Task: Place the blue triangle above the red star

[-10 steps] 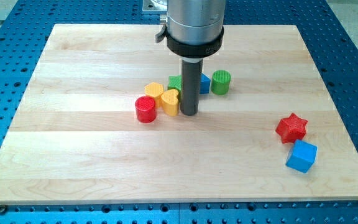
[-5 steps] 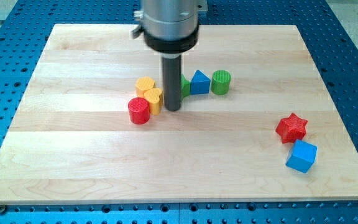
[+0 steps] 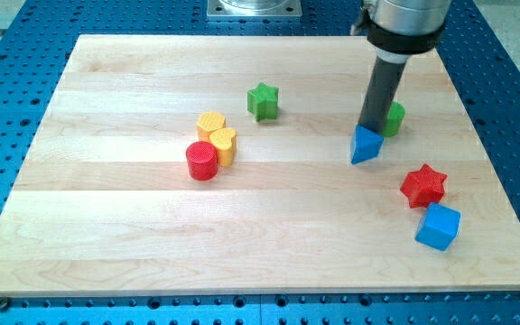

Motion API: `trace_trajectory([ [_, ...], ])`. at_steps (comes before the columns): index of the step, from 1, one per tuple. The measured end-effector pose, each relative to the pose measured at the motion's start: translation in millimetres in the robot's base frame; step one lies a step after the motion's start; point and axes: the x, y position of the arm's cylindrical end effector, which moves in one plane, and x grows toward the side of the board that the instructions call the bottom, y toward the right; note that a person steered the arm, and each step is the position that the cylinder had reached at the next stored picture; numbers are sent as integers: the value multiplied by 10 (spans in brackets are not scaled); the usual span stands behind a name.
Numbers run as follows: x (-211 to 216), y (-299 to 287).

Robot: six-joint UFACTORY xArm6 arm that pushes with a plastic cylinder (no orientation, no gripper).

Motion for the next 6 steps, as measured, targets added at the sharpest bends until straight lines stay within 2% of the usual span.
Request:
trace_trajectory([
  [1, -111, -260],
  [2, 240, -437],
  [3, 245, -602],
  [4, 540, -584],
  [6, 377, -109],
])
